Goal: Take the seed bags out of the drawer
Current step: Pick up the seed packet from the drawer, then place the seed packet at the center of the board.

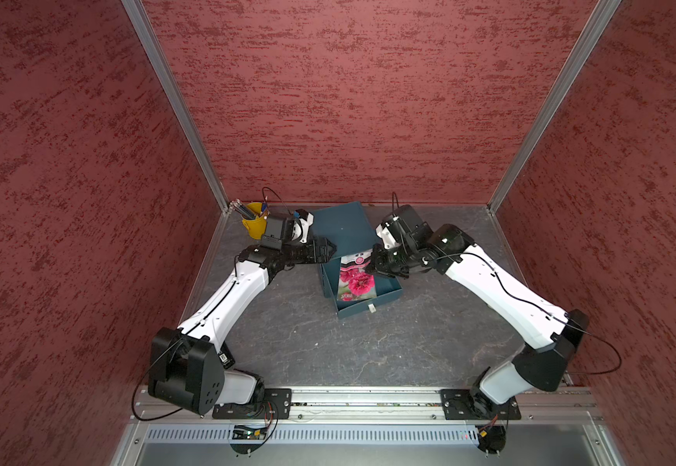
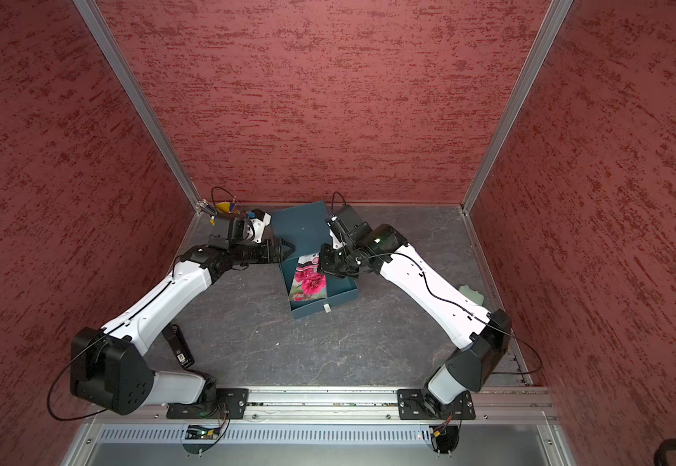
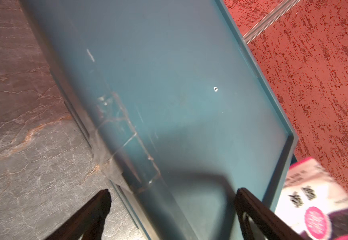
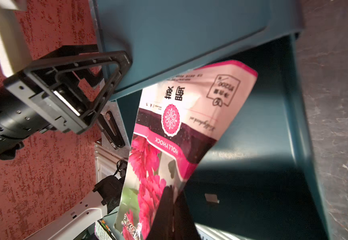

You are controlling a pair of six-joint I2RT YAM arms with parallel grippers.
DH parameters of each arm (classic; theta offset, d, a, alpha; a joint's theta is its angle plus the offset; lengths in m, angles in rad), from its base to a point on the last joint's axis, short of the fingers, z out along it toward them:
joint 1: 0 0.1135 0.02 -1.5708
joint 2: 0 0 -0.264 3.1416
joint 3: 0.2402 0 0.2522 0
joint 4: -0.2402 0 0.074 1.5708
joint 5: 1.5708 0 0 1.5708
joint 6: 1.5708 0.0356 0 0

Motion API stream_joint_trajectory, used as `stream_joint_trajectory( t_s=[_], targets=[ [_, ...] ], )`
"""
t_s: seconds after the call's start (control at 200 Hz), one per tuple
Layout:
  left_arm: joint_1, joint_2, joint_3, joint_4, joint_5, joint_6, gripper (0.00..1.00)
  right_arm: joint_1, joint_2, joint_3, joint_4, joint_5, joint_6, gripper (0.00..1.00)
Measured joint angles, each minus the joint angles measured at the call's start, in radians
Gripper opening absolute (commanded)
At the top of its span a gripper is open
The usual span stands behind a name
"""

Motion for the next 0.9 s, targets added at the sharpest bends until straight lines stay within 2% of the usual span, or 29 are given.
stream_joint_trajectory(
  t_s=[0.225, 0.386, 0.902],
  targets=[
    [0.0, 0.001, 0.006, -0.01, -0.003, 0.003, 0.97, -0.013, -0.105, 0.002, -0.043, 0.008, 0.0, 0.0],
    [-0.001, 0.006, 0.013, -0.018, -0.004, 0.003, 0.97, -0.06, -0.153, 0.005, -0.073, 0.023, -0.009, 0.0],
    [-0.005, 0.007, 0.02, -0.027, -0.011, 0.003, 0.97, -0.478, -0.107, -0.008, -0.054, 0.03, -0.169, 0.0]
  ],
)
